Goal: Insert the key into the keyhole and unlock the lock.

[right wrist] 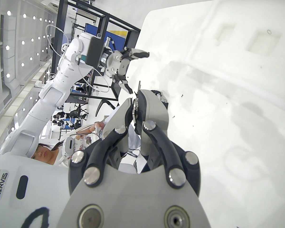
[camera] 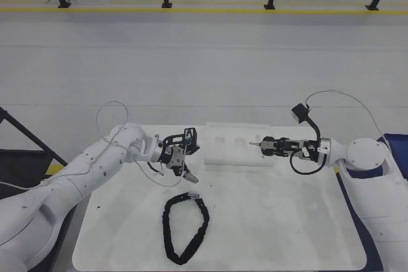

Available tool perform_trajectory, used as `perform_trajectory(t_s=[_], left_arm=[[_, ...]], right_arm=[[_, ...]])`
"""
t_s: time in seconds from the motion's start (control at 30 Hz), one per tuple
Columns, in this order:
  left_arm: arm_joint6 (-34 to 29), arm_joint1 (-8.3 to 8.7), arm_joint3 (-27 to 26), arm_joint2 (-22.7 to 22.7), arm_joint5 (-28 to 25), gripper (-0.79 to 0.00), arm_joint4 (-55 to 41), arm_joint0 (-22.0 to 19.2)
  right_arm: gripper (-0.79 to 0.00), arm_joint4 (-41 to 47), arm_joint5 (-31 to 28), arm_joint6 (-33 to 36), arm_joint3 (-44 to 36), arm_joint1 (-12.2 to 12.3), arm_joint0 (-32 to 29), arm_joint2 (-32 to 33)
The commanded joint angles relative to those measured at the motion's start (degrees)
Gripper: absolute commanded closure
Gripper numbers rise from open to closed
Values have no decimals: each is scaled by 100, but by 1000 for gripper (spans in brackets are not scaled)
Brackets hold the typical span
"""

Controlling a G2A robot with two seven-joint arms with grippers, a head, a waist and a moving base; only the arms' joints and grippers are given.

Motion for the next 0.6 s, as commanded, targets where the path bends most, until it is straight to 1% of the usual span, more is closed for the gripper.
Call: perform_trajectory(t_s=[0.0, 0.07, 0.13, 0.57], left_arm=[[-371, 3, -39, -21, 0, -785, -308, 21], [-791, 8, -93, -21, 0, -785, -578, 39], [-1400, 12, -188, -21, 0, -785, -819, 55], [-1400, 12, -188, -21, 0, -785, -819, 55]], right_arm=[[0, 0, 0, 0, 0, 0, 0, 0], [0, 0, 0, 0, 0, 0, 0, 0], [0, 0, 0, 0, 0, 0, 0, 0], [0, 0, 0, 0, 0, 0, 0, 0]])
